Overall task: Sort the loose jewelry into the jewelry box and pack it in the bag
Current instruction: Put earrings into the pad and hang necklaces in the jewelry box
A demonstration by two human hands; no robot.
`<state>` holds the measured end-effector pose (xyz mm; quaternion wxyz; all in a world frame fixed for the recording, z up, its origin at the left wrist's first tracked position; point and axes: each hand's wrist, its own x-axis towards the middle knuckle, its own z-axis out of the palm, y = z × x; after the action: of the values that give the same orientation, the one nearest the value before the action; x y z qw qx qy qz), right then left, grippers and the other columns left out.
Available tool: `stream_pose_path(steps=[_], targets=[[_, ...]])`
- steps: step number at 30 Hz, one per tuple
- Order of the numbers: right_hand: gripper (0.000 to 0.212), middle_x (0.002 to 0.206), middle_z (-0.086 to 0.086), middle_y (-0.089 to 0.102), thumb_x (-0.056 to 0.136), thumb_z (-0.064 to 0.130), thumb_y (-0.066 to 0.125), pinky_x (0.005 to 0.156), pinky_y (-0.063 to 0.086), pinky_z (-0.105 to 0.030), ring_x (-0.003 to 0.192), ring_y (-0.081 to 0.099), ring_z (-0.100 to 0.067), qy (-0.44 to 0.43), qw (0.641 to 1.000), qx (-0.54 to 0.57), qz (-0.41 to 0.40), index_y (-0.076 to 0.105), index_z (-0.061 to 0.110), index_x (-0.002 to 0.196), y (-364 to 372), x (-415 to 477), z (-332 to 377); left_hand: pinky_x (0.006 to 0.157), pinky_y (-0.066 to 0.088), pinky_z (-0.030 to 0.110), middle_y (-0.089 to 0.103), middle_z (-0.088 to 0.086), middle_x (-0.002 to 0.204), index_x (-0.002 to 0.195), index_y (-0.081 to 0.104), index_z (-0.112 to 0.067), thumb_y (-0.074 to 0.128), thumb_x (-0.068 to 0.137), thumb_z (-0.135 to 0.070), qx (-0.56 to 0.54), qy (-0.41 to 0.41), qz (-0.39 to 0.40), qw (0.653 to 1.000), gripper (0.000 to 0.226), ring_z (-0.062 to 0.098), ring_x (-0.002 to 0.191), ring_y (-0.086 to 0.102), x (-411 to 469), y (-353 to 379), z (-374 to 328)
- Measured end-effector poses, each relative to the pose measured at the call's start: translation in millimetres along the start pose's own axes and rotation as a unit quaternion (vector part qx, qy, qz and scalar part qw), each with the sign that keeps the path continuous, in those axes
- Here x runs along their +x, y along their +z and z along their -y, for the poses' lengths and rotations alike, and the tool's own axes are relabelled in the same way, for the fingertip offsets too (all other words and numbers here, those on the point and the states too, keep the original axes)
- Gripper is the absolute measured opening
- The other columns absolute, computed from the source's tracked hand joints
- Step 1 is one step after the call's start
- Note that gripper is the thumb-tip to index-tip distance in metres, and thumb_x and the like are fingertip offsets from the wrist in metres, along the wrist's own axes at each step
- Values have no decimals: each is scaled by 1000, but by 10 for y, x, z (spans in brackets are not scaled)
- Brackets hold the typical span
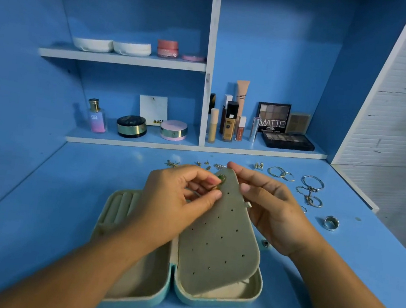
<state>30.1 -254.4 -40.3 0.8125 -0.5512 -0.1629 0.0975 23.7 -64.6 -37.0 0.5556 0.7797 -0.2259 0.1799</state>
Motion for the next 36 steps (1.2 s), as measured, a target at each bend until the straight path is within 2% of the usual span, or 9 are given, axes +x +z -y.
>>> stream_pose_path(steps=[4,7,11,14,20,26,31,34,36], targets=[[68,126,-18,59,71,22,79,90,53,-30,105,63,-25,-11,997,33,71,53,8,133,6,-1,-6,69,55,17,72,-8,80,88,72,-26,81,76,-7,24,31,-35,999,24,7,74,70,0,-24,-43],[67,130,-20,55,75,24,77,90,52,-31,108,61,-26,-15,996,25,83,51,10,135,30,6,-11,69,58,22,71,-8,82,89,71,-23,80,77,-10,42,72,-53,995,19,8,75,70,7,-38,-50],[65,124,-19,58,75,25,76,88,52,-30,106,61,-26,-25,996,17,86,52,12,134,69,-1,-9,69,58,24,66,-4,83,88,72,-12,78,80,-7,88,146,-50,984,11,9,76,68,14,-65,-78],[65,122,-18,60,73,27,78,85,52,-29,105,62,-26,-27,996,1,83,54,17,133,91,-7,-12,71,58,23,66,-1,83,87,73,-7,77,81,-4,107,166,-43,979,8,9,77,67,2,-84,-104],[69,114,-14,63,70,32,80,85,53,-29,100,62,-24,-29,997,-19,63,54,19,133,95,-7,-28,72,58,21,71,-2,84,90,74,-12,78,80,-11,75,114,-54,989,11,7,76,71,1,-66,-92],[70,120,-18,63,68,34,81,85,54,-30,103,63,-24,-31,998,-32,52,55,18,131,95,0,-27,73,59,24,73,0,86,94,76,-10,74,78,-5,25,94,10,995,16,13,78,72,-29,-124,-78],[60,114,-18,66,67,36,82,86,55,-32,99,65,-24,-38,998,-39,32,64,12,119,100,14,-54,79,59,28,76,-9,89,94,76,-27,78,77,-26,-12,-3,32,999,17,11,82,72,-21,-180,-53],[53,109,-15,68,69,34,79,79,56,-28,95,67,-21,-55,997,-49,25,65,6,113,137,-4,-64,78,59,28,76,-8,91,94,77,-30,83,73,-34,-26,-11,48,998,22,12,84,73,-25,-214,-61],[52,110,-14,69,72,31,75,80,55,-26,97,67,-20,-80,994,-69,21,62,4,115,185,-30,-78,78,58,24,75,-8,94,97,76,-31,84,65,-48,-39,-9,68,997,37,14,86,73,-31,-267,-81]])
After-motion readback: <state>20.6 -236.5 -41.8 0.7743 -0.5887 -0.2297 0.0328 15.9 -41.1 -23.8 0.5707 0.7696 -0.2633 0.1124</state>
